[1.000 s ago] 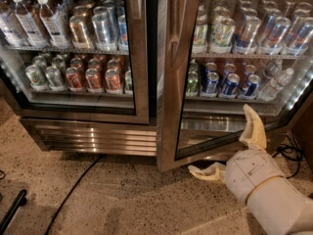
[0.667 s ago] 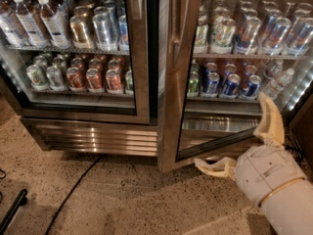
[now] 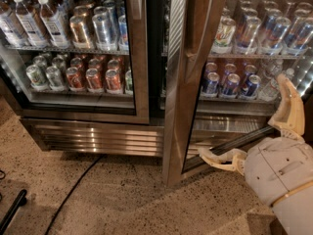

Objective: Open right fridge door

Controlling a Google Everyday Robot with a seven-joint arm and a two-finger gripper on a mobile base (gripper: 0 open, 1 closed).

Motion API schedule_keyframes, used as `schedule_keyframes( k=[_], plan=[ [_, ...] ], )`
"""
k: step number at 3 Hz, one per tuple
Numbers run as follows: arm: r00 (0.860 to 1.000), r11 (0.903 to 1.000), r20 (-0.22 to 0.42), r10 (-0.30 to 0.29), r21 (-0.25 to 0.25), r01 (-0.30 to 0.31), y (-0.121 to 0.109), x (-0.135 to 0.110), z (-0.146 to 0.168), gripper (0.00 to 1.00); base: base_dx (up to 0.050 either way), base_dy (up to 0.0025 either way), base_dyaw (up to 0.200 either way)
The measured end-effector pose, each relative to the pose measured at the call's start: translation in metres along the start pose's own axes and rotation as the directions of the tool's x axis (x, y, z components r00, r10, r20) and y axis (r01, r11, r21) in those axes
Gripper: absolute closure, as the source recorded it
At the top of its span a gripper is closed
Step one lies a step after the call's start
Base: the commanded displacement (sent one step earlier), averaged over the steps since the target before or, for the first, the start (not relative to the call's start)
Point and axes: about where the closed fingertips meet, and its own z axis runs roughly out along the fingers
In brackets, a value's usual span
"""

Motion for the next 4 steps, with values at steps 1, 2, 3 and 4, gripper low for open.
schedule_keyframes(
  k=[1,2,3,4],
  plan=[
    [1.000,0.9990,0.008,-0.009,-0.043,0.009,0.005,-0.004,0.003,0.00,0.000,0.00000,0.000],
    [0.997,0.9764,-0.015,-0.073,-0.205,0.069,0.046,0.001,0.017,0.00,0.000,0.00000,0.000],
    [0.994,0.9344,-0.051,-0.100,-0.348,0.076,0.095,0.015,0.023,0.00,0.000,0.00000,0.000],
    [0.992,0.9202,-0.058,-0.109,-0.383,0.079,0.109,0.019,0.020,0.00,0.000,0.00000,0.000]
  ],
)
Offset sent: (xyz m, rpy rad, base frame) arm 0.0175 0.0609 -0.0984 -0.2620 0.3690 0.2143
